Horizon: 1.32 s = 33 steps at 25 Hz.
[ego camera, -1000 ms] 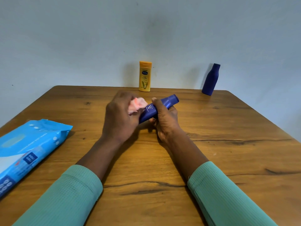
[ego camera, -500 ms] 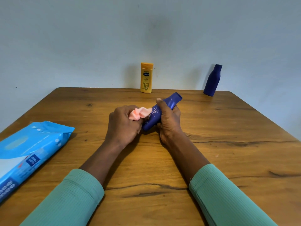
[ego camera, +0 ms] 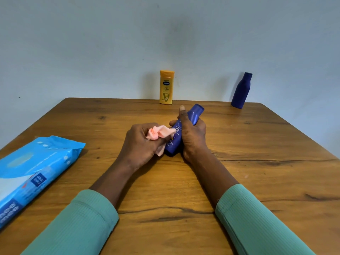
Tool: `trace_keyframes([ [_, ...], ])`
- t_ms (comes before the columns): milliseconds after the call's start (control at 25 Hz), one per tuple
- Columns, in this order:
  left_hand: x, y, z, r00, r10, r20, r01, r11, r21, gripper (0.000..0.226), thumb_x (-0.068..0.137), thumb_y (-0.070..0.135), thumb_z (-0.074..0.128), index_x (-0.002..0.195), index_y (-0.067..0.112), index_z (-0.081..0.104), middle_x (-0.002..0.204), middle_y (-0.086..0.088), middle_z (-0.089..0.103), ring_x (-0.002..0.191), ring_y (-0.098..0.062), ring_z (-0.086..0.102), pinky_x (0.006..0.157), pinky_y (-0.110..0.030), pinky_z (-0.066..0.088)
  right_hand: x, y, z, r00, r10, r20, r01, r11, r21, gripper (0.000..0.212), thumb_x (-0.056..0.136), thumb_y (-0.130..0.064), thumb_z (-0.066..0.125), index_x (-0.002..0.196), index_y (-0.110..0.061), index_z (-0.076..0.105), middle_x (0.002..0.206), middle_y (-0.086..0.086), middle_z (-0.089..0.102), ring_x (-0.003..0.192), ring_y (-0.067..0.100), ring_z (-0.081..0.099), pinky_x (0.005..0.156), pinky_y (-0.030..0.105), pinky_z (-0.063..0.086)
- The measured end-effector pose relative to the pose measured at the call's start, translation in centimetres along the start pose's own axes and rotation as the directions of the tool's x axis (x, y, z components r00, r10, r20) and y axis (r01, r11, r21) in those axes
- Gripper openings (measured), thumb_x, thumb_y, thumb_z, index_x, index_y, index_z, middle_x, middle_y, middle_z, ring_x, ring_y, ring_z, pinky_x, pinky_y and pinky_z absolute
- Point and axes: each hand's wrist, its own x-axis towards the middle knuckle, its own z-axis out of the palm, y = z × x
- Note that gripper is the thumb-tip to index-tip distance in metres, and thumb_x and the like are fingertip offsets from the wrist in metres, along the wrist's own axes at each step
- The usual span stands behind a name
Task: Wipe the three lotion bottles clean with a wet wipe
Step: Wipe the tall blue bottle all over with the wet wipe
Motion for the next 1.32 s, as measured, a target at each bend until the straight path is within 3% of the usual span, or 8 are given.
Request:
trace_keyframes([
  [360,0.8,-0.2,-0.6,0.996,-0.09,0.016,0.091,0.995,-0.034,0.02,0.085,0.028,0.082,0.104,0.024,0.08,0.097,0.005,0.08,0.096,-0.014,0.074,0.073,-0.031,0.057,0.1,-0.1,0.0,1.0,0.025,-0.004,-0.025,0.999,-0.032,0.03,0.098,-0.041,0.071,0.107,-0.017,0.055,0.081,0.007,0.07,0.073,0.018,0.069,0.074,0.038,0.062],
  [520,0.0,-0.2,-0.7,0.988,-0.081,0.128,0.092,0.992,-0.081,0.026,0.083,0.029,0.083,0.105,0.016,0.081,0.095,0.0,0.081,0.09,-0.014,0.073,0.072,-0.032,0.054,0.1,-0.1,0.0,1.0,0.001,-0.003,-0.002,0.998,-0.059,0.028,0.099,-0.043,0.07,0.103,-0.019,0.055,0.08,0.008,0.07,0.072,0.019,0.068,0.079,0.042,0.061],
  [640,-0.1,-0.3,-0.4,0.999,-0.039,-0.017,0.039,0.999,-0.02,0.024,0.084,0.027,0.084,0.106,0.019,0.08,0.096,0.004,0.081,0.093,-0.014,0.075,0.074,-0.033,0.056,0.2,0.1,0.4,0.998,0.025,-0.058,-0.028,0.998,-0.053,0.03,0.097,-0.046,0.071,0.101,-0.022,0.053,0.083,0.008,0.071,0.076,0.021,0.071,0.086,0.048,0.064],
  [720,-0.2,-0.2,0.3,0.992,-0.048,-0.121,0.031,0.99,-0.14,0.026,0.084,0.022,0.084,0.109,0.017,0.079,0.1,0.002,0.081,0.096,-0.016,0.076,0.078,-0.036,0.061,0.5,-0.3,0.2,0.984,0.14,-0.113,-0.133,0.989,0.07,0.032,0.097,-0.046,0.072,0.105,-0.02,0.055,0.084,0.008,0.073,0.076,0.022,0.073,0.082,0.047,0.065],
  [840,-0.1,0.2,1.2,0.97,-0.128,-0.205,0.033,0.91,-0.414,0.032,0.083,0.009,0.082,0.115,0.013,0.077,0.105,-0.004,0.081,0.102,-0.024,0.076,0.08,-0.042,0.063,1.1,-1.5,-0.5,0.939,0.335,-0.077,-0.257,0.833,0.491,0.05,0.096,-0.041,0.074,0.13,-0.009,0.057,0.091,0.013,0.073,0.076,0.025,0.074,0.063,0.042,0.066],
  [920,-0.2,0.8,1.9,0.971,-0.051,-0.232,-0.041,0.926,-0.374,0.032,0.082,0.009,0.083,0.114,0.012,0.077,0.103,-0.002,0.08,0.101,-0.021,0.076,0.078,-0.036,0.063,1.4,-1.6,-0.7,0.939,0.337,-0.066,-0.247,0.797,0.552,0.057,0.096,-0.042,0.074,0.135,-0.005,0.057,0.095,0.015,0.073,0.081,0.027,0.074,0.066,0.043,0.067],
  [1120,-1.0,2.5,3.5,0.96,0.223,-0.169,-0.241,0.966,-0.097,0.029,0.083,0.017,0.084,0.111,0.015,0.077,0.102,0.006,0.078,0.096,-0.008,0.073,0.071,-0.018,0.057,1.9,-0.7,-0.9,0.94,0.341,-0.013,-0.269,0.764,0.586,0.067,0.09,-0.048,0.079,0.133,0.0,0.059,0.106,0.017,0.071,0.096,0.031,0.071,0.1,0.054,0.059],
  [1320,-1.0,2.2,3.6,0.956,0.17,-0.238,-0.178,0.984,-0.012,0.035,0.083,0.027,0.083,0.115,0.015,0.076,0.105,0.005,0.077,0.097,-0.007,0.072,0.071,-0.023,0.061,1.6,-1.1,-1.1,0.947,0.32,-0.023,-0.24,0.755,0.61,0.05,0.096,-0.038,0.074,0.13,-0.004,0.061,0.088,0.013,0.069,0.078,0.025,0.068,0.081,0.044,0.061],
])
